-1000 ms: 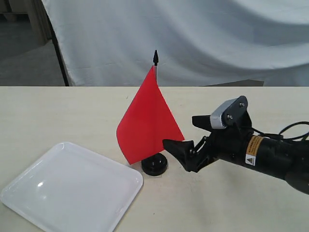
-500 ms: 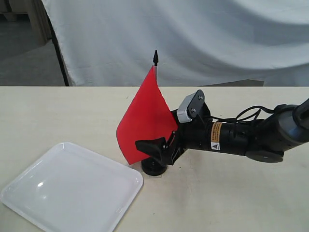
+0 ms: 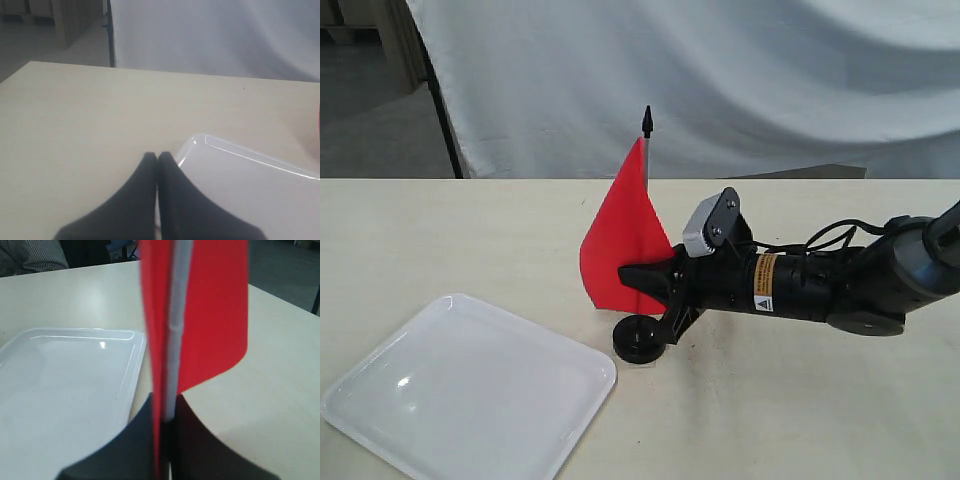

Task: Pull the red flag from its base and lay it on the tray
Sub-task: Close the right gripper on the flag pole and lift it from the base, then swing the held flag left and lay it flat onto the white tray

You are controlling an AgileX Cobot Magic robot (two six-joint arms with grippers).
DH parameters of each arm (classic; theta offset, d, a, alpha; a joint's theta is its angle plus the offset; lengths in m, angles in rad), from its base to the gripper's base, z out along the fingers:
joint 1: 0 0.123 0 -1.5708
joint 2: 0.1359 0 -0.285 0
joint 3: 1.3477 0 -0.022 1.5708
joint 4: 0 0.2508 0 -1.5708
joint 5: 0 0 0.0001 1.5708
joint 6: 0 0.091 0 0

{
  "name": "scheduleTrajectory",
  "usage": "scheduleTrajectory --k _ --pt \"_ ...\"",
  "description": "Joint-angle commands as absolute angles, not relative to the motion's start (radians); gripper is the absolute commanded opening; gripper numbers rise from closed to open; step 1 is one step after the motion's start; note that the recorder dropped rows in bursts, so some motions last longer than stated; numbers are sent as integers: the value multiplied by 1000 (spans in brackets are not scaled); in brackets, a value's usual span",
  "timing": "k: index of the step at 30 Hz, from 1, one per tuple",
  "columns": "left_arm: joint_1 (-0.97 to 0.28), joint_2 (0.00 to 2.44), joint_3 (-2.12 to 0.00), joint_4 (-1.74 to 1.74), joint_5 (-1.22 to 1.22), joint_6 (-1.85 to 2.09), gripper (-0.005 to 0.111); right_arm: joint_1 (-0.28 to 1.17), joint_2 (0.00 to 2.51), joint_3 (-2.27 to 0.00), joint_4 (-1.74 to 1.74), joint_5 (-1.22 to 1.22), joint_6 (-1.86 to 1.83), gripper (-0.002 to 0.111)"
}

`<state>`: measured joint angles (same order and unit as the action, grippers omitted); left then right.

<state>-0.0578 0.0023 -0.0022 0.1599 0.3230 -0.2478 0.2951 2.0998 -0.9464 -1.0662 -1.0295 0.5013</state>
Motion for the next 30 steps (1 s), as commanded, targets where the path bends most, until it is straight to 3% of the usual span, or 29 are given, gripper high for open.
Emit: scheduleTrajectory --k 1,7,16,27,30 --pt "-62 0 0 160 321 -246 0 295 2102 -950 -1086 -1034 503 0" --pt "-62 0 0 160 321 -246 0 293 2082 -950 -1086 -1101 512 0" --pt "-62 0 0 160 321 -246 0 290 1814 -827 -1048 -1132 500 0" --pt "-62 0 0 160 321 -246 0 390 1726 -814 -931 -840 504 0" --pt "-62 0 0 160 321 -246 0 461 1726 -851 -904 -665 504 0"
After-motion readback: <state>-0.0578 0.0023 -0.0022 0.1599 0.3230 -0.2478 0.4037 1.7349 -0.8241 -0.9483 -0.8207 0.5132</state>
